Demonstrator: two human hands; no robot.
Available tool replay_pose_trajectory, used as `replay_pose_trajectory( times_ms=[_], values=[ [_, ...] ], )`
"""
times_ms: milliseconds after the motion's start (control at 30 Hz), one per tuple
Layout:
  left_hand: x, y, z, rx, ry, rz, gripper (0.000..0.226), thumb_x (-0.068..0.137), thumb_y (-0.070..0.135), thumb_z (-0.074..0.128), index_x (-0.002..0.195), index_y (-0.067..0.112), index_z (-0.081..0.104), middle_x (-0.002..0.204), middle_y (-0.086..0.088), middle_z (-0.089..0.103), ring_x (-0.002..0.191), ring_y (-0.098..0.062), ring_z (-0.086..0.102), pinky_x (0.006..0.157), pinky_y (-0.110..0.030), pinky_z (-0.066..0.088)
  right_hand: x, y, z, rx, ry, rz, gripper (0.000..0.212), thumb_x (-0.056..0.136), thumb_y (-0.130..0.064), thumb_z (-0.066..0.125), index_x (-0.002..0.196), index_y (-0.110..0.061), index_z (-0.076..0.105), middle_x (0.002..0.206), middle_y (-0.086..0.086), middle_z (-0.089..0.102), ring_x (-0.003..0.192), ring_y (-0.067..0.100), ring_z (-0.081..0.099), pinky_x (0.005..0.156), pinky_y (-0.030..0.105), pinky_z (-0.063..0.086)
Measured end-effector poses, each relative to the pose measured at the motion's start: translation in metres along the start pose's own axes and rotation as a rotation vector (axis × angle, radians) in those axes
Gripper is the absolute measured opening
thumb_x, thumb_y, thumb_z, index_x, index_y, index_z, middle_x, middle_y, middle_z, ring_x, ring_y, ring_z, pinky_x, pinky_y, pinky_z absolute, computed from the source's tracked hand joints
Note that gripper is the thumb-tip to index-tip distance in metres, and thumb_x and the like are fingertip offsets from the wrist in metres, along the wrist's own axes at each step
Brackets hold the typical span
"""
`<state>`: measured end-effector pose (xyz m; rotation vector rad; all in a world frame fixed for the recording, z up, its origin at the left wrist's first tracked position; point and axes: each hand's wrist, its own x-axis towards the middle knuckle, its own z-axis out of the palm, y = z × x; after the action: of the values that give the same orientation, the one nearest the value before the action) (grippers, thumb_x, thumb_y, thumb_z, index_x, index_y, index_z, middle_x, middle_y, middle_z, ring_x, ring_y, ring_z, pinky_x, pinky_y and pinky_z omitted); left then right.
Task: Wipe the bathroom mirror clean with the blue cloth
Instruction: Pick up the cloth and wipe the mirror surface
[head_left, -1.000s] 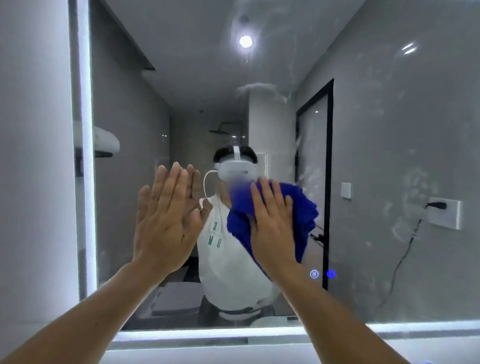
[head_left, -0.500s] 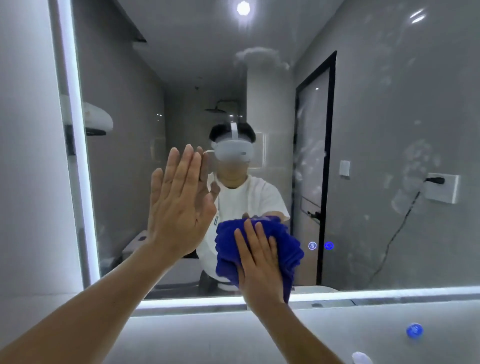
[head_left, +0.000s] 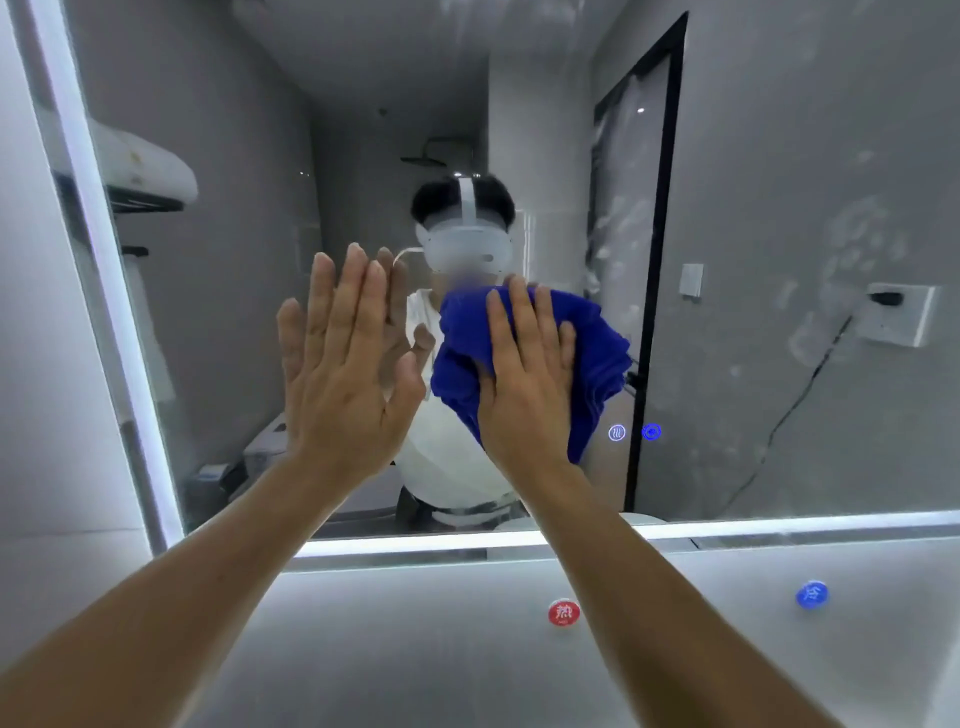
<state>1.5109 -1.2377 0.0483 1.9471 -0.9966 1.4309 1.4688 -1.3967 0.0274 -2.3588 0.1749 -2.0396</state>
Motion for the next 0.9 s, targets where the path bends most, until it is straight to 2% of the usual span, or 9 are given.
replay_pose_trajectory(
  times_ms=[67, 133, 233, 400, 533, 667, 733, 800, 900],
  values=[
    [-0.002, 0.0, 0.003, 0.004, 0.012, -0.021, 0.066, 0.097, 0.033, 0.031, 0.152, 0.002, 0.015, 0.161, -0.017, 0.011, 0.149, -0.036, 0.008, 0.12, -0.057, 0.007, -0.02, -0.001, 0.007, -0.017, 0.004, -0.021, 0.052, 0.098, -0.024, 0.039, 0.148, -0.01, 0.03, 0.155, 0.015, 0.033, 0.146, 0.031, 0.02, 0.121, 0.042, 0.003],
    [-0.007, 0.0, 0.009, 0.003, 0.002, -0.024, 0.067, 0.095, 0.032, 0.03, 0.153, 0.002, 0.015, 0.162, -0.016, 0.011, 0.15, -0.035, 0.007, 0.12, -0.057, 0.006, -0.062, 0.003, 0.014, -0.047, -0.077, -0.097, 0.058, 0.097, -0.028, 0.044, 0.149, -0.011, 0.027, 0.156, 0.014, 0.03, 0.147, 0.031, 0.017, 0.121, 0.044, 0.003],
    [-0.019, 0.0, 0.018, 0.03, -0.014, 0.026, 0.067, 0.096, 0.032, 0.031, 0.153, 0.002, 0.015, 0.161, -0.018, 0.013, 0.149, -0.036, 0.009, 0.119, -0.058, 0.008, -0.13, 0.017, 0.016, -0.115, -0.239, -0.229, 0.079, 0.086, -0.022, 0.071, 0.15, -0.012, 0.027, 0.156, 0.01, 0.025, 0.149, 0.027, 0.011, 0.121, 0.043, 0.002],
    [-0.044, 0.0, 0.029, 0.038, -0.002, 0.065, 0.065, 0.095, 0.029, 0.037, 0.151, 0.0, 0.022, 0.158, -0.021, 0.022, 0.147, -0.037, 0.016, 0.116, -0.063, 0.015, -0.194, 0.052, -0.005, -0.189, -0.416, -0.347, 0.088, 0.071, -0.016, 0.085, 0.145, -0.012, 0.037, 0.155, 0.008, 0.032, 0.145, 0.026, 0.024, 0.121, 0.041, 0.009],
    [-0.062, 0.001, 0.03, 0.032, -0.039, 0.056, 0.063, 0.096, 0.03, 0.035, 0.15, 0.0, 0.024, 0.158, -0.022, 0.023, 0.148, -0.034, 0.013, 0.116, -0.063, 0.013, -0.205, 0.103, -0.032, -0.282, -0.458, -0.361, 0.091, 0.065, -0.016, 0.081, 0.145, -0.012, 0.036, 0.153, 0.006, 0.034, 0.142, 0.027, 0.027, 0.121, 0.041, 0.009],
    [-0.063, 0.003, 0.026, 0.012, -0.028, 0.036, 0.063, 0.097, 0.031, 0.034, 0.151, 0.002, 0.021, 0.16, -0.017, 0.018, 0.149, -0.032, 0.009, 0.118, -0.061, 0.01, -0.192, 0.12, -0.045, -0.223, -0.315, -0.175, 0.064, 0.084, -0.013, 0.055, 0.145, -0.011, 0.034, 0.151, 0.008, 0.034, 0.146, 0.027, 0.019, 0.12, 0.044, 0.011],
    [-0.061, 0.006, 0.025, 0.011, -0.018, 0.037, 0.063, 0.096, 0.03, 0.035, 0.151, 0.003, 0.021, 0.16, -0.015, 0.017, 0.149, -0.034, 0.01, 0.118, -0.06, 0.009, -0.185, 0.101, -0.039, -0.171, -0.288, -0.118, 0.061, 0.086, -0.014, 0.05, 0.145, -0.01, 0.034, 0.153, 0.009, 0.032, 0.149, 0.026, 0.013, 0.12, 0.046, 0.008],
    [-0.059, 0.009, 0.025, 0.016, -0.017, 0.036, 0.064, 0.094, 0.028, 0.036, 0.151, 0.003, 0.021, 0.159, -0.014, 0.015, 0.149, -0.033, 0.009, 0.118, -0.059, 0.008, -0.177, 0.073, -0.027, -0.166, -0.304, -0.177, 0.065, 0.084, -0.012, 0.057, 0.145, -0.01, 0.036, 0.154, 0.01, 0.034, 0.148, 0.028, 0.016, 0.12, 0.047, 0.008],
    [-0.06, 0.009, 0.026, 0.049, -0.017, 0.047, 0.067, 0.092, 0.027, 0.039, 0.151, 0.002, 0.02, 0.159, -0.011, 0.012, 0.149, -0.028, 0.007, 0.118, -0.06, 0.01, -0.163, 0.026, -0.006, -0.254, -0.419, -0.441, 0.07, 0.081, -0.005, 0.06, 0.147, -0.014, 0.041, 0.154, 0.007, 0.035, 0.144, 0.029, 0.029, 0.119, 0.045, 0.009]
  ],
)
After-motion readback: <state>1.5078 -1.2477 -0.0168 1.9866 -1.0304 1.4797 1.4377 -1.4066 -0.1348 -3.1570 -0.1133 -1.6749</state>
